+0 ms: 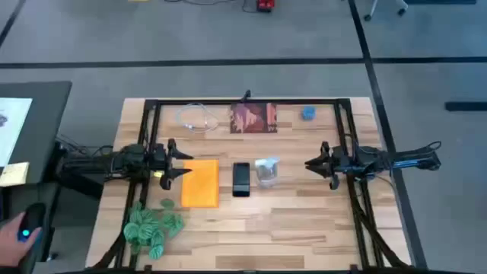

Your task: Apply microfiber cloth

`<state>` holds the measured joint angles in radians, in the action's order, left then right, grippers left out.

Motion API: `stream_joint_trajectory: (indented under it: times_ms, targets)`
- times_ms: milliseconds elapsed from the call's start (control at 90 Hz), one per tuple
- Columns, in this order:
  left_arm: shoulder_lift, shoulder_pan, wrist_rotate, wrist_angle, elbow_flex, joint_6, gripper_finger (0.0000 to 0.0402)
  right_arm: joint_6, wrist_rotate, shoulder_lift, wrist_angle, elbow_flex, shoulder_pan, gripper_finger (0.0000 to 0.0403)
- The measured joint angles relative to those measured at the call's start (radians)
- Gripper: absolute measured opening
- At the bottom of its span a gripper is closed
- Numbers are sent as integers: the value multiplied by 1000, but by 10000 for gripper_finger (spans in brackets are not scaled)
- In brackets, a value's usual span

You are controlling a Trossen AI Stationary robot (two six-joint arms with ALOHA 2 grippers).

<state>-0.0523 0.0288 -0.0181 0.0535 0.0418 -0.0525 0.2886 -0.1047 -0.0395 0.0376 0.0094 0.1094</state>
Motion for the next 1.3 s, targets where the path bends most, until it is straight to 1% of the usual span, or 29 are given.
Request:
stream_joint_trajectory:
  times_ms: [1200,1244,1300]
  targets:
    - [0,0,0,0,0,0,201,0,0,0,3,0,0,62]
    - [0,0,0,0,0,0,201,27,-3,0,15,0,0,61]
    - [0,0,0,0,0,0,201,159,-8,0,74,0,1,62]
